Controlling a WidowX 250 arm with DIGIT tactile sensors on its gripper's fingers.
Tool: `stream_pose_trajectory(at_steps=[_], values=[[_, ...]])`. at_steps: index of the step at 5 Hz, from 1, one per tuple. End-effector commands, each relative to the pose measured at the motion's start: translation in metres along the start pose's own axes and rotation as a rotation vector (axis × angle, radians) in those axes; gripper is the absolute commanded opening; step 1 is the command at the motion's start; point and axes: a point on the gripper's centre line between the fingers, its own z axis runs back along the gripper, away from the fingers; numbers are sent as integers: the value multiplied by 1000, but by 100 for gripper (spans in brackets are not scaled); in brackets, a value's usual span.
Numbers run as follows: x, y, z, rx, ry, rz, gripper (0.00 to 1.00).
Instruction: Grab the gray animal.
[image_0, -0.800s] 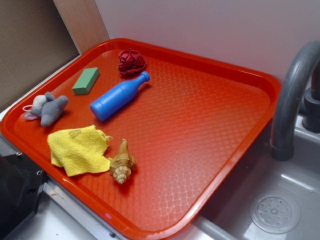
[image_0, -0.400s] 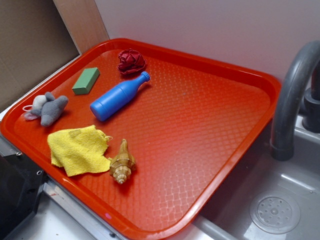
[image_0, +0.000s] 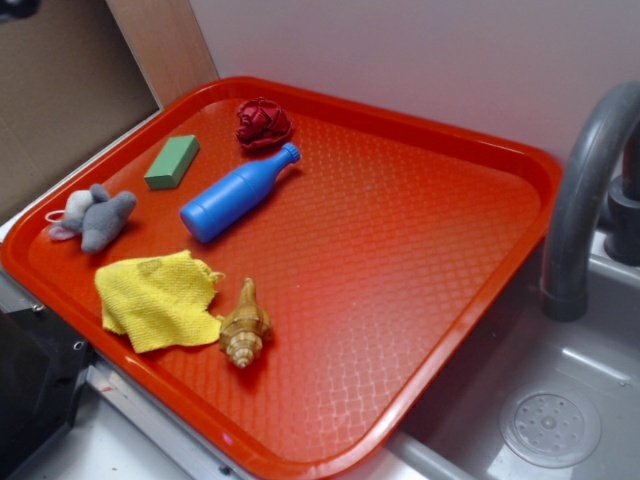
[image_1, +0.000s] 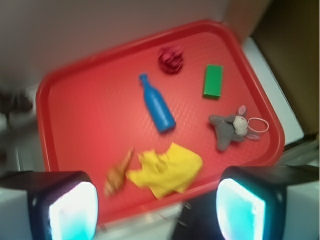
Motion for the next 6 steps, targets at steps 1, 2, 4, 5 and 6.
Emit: stream_pose_trajectory(at_steps=[1,2,4,5,6], values=[[41,45,-35,152,-164,438,100],[44,73,-58,277,-215,655,100],[24,105,-107,475,-162,929,100],[24,117,-131,509,-158,913,100],[33,126,-153,497,-198,884,100]])
